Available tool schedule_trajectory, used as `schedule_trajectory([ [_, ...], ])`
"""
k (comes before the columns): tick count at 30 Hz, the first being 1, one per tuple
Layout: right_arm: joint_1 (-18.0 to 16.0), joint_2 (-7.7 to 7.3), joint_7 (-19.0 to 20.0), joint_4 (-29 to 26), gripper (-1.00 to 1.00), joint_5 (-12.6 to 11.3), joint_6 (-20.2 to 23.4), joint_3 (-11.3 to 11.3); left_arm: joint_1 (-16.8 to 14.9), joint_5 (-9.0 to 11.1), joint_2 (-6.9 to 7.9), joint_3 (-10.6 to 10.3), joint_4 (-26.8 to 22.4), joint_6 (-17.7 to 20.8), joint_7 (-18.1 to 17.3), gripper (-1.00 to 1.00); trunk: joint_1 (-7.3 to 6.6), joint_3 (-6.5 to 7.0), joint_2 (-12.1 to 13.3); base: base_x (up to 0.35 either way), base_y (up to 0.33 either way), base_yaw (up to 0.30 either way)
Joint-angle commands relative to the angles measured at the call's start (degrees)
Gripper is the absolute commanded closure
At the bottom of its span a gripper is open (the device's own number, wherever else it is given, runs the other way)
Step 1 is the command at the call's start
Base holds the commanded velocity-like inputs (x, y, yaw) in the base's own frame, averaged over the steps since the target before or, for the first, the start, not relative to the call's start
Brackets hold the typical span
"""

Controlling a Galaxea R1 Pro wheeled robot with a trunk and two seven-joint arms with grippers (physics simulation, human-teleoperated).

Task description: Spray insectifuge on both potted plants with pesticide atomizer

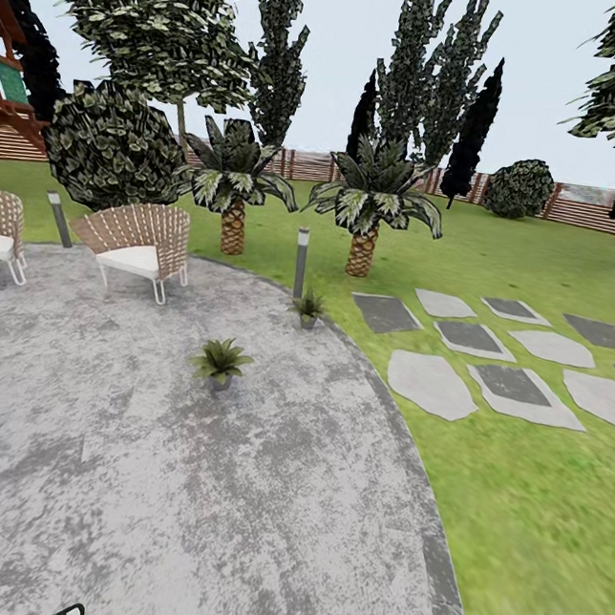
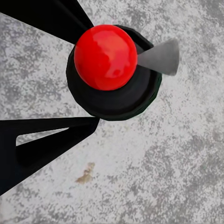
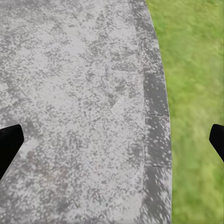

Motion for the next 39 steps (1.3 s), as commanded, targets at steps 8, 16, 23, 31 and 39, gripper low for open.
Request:
schedule_trajectory([
  [8,0.0,-0.03,-0.4,0.0,-1.0,0.0,-0.1,0.4,-0.1,-0.6,-0.02,0.4,0.1,-0.2,0.0,1.0,1.77,-1.5,-3.3,0.0,0.0,0.0],
  [16,0.0,-0.03,-0.4,0.0,-1.0,0.0,0.0,0.4,-0.1,-0.6,-0.02,0.4,0.1,-0.2,0.0,1.0,3.52,-2.94,-6.5,0.0,0.0,0.0],
  [23,0.0,0.0,-0.5,0.0,-1.0,0.0,0.0,0.4,-0.1,-0.6,-0.02,0.4,0.1,-0.2,0.0,1.0,5.06,-4.2,-9.3,0.0,0.0,0.0],
  [31,-0.1,0.02,-0.5,0.0,-1.0,0.0,0.0,0.4,-0.1,-0.6,-0.02,0.4,0.1,-0.2,0.0,1.0,6.82,-5.63,-12.5,0.0,0.0,0.0],
  [39,0.0,0.02,-0.5,0.0,-1.0,0.0,0.0,0.4,-0.1,-0.6,-0.02,0.4,0.1,-0.2,0.0,1.0,8.57,-7.07,-15.7,0.0,0.0,0.0],
])
